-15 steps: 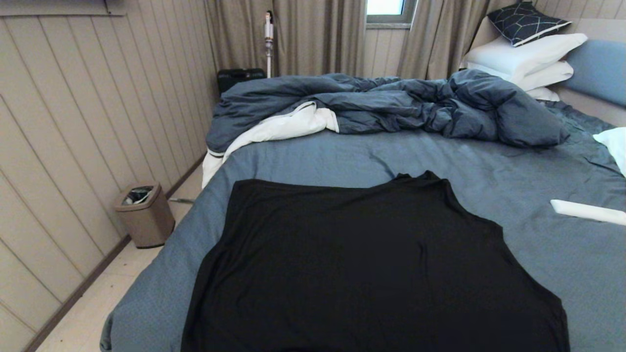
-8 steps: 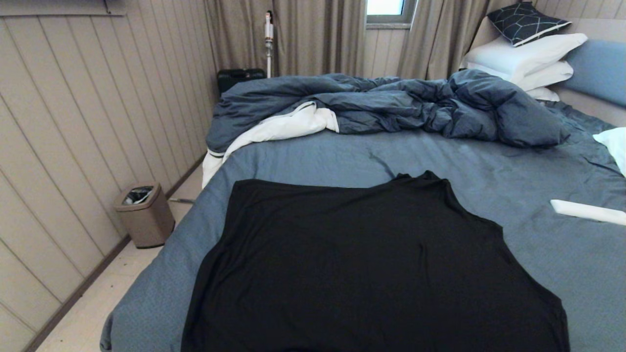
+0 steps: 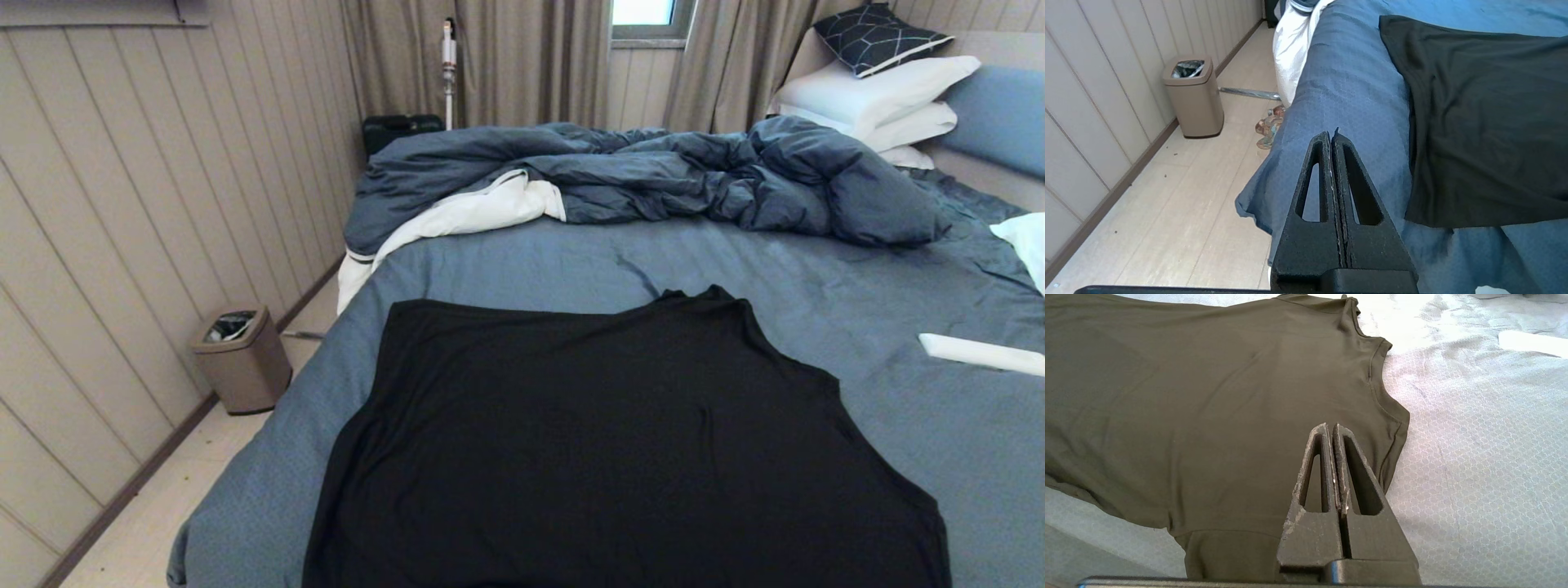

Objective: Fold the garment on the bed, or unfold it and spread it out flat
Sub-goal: Fold the black T-shirt

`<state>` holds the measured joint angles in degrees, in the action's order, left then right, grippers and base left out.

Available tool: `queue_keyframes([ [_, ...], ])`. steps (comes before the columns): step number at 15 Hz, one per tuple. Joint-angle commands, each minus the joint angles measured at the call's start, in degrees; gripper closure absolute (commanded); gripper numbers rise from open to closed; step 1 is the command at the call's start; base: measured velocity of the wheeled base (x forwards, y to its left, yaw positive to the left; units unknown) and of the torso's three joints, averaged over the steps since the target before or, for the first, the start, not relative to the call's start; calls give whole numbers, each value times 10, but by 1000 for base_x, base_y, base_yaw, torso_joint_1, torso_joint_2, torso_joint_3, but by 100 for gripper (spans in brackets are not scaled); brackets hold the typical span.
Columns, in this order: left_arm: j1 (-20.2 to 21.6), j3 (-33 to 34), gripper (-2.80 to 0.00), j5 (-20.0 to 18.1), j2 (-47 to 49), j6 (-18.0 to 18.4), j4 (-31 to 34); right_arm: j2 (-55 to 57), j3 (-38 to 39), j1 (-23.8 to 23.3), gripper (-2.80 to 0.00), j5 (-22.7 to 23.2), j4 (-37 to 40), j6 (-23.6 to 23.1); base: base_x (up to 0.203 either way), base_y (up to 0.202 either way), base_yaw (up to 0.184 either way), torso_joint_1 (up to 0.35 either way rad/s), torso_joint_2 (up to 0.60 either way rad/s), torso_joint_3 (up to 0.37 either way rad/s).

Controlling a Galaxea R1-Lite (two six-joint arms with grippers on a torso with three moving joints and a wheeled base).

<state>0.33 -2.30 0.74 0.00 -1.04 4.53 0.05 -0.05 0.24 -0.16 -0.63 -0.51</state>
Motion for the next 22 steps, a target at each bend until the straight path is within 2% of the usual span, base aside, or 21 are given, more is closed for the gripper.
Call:
queue_keyframes([
  [1, 0, 0, 0, 0, 0, 0, 0, 0, 0, 0, 0, 0, -1, -1, 0, 0, 0, 0, 0, 0],
  [22, 0, 0, 0, 1, 0, -1, 0, 0, 0, 0, 0, -1, -4, -6, 0, 0, 0, 0, 0, 0],
])
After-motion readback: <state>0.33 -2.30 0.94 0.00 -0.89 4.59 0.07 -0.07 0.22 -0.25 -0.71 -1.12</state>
